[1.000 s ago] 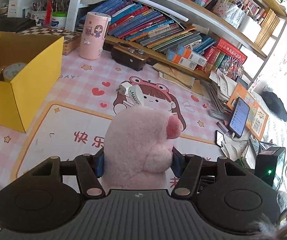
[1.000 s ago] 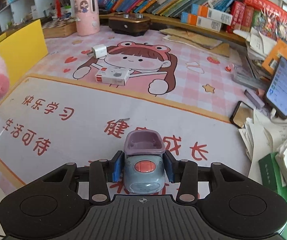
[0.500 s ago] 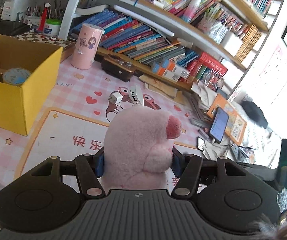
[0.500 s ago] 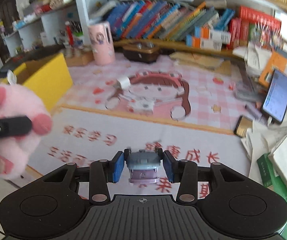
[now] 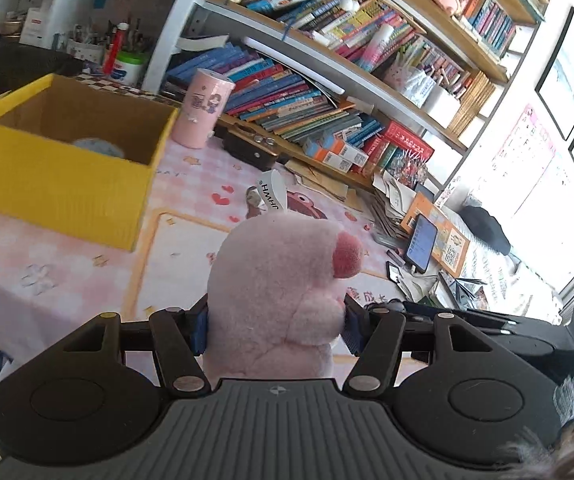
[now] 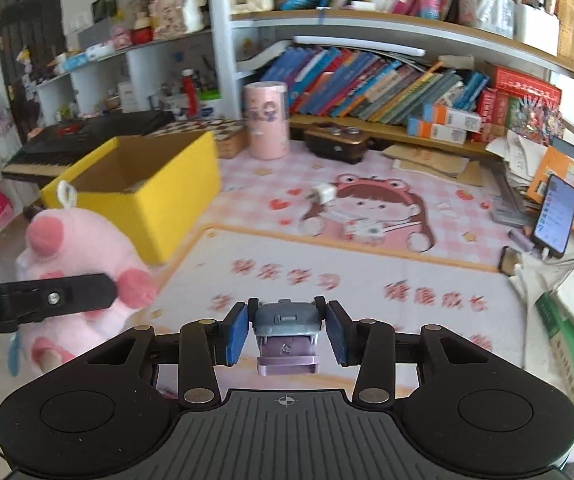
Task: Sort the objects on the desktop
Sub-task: 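Carry the toy car and plush pig over the yellow box with both grippers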
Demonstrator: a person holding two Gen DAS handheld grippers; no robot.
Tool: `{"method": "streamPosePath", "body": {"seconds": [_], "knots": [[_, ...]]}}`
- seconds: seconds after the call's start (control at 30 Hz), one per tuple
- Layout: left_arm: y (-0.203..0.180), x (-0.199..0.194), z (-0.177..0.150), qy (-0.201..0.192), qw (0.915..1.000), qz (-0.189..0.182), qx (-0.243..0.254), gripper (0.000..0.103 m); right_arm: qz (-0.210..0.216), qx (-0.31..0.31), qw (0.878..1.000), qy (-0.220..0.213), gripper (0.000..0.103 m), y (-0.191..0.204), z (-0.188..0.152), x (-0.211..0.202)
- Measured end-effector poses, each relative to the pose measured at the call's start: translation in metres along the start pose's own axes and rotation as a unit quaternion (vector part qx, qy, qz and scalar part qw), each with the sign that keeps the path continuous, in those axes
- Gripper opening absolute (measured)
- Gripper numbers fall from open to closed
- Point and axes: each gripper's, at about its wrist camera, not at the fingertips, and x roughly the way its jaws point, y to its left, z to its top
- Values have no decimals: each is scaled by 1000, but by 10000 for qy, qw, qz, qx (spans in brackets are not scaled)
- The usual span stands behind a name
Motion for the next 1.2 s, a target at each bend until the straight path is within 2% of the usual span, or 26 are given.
{"method": "streamPosePath", "body": {"seconds": [0.33, 0.7, 0.9, 1.2], "knots": [[56, -61, -20, 163, 9994, 215, -219, 58, 266, -219, 9992, 185, 42, 90, -32, -30], [104, -128, -30, -158, 9959, 737, -491, 58, 876, -595, 9938, 326, 42, 165, -39, -29], [126, -151, -28, -425, 9919, 988, -669, 58, 1145, -813, 9898, 231, 42, 196, -36, -27], [141, -161, -20, -607, 9902, 1026, -724, 58, 1232, -967, 9875, 152, 42, 221, -28, -23]]}}
